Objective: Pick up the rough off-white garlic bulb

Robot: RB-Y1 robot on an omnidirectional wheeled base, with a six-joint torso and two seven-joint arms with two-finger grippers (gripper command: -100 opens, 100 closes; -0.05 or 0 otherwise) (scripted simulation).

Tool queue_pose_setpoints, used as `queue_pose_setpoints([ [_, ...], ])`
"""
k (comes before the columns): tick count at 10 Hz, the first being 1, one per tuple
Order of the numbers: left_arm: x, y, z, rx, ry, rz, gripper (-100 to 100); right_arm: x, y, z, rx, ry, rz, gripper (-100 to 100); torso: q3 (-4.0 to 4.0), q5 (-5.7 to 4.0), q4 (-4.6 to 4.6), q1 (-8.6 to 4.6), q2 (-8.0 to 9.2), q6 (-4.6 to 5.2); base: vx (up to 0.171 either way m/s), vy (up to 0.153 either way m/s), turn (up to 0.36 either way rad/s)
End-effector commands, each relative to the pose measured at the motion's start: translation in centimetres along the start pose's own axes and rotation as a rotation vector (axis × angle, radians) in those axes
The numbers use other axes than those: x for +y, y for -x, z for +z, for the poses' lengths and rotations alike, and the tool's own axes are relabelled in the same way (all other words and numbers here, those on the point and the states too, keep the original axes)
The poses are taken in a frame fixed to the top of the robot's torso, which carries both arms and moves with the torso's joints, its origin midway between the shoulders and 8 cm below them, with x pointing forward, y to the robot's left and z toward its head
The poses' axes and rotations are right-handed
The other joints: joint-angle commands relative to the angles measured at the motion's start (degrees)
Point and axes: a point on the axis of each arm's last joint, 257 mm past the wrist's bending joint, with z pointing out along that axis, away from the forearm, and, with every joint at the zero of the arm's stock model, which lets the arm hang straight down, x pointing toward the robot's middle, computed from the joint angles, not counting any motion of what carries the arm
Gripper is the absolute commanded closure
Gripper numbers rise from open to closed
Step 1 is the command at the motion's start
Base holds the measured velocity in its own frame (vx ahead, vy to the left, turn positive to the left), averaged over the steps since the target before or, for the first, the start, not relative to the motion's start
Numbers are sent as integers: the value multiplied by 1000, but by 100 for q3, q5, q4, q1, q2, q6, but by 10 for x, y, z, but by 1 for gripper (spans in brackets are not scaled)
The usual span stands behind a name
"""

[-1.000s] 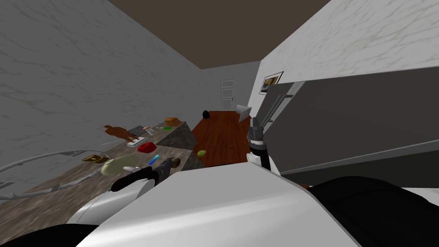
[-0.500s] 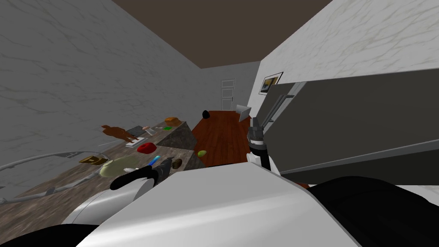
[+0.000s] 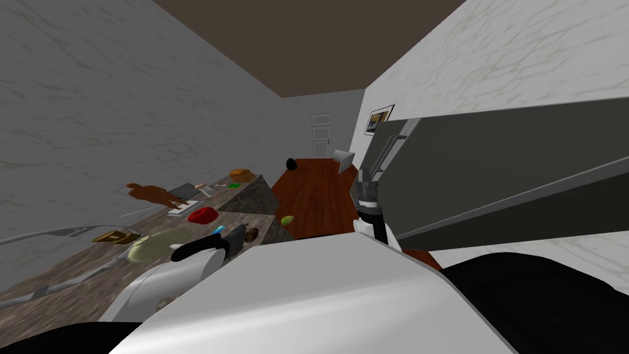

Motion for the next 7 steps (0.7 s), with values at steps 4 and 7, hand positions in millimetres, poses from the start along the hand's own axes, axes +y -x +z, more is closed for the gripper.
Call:
queue_pose_setpoints([
  [4,-1,2,4,-5,1,-7,100,0,0,0,0,0,0,0,-8,0,-3,1,-15,-1,-12,-5,-19],
  [7,0,2,5,-5,4,-8,100,0,0,0,0,0,0,0,-8,0,-1,2,-16,0,0,0,0],
])
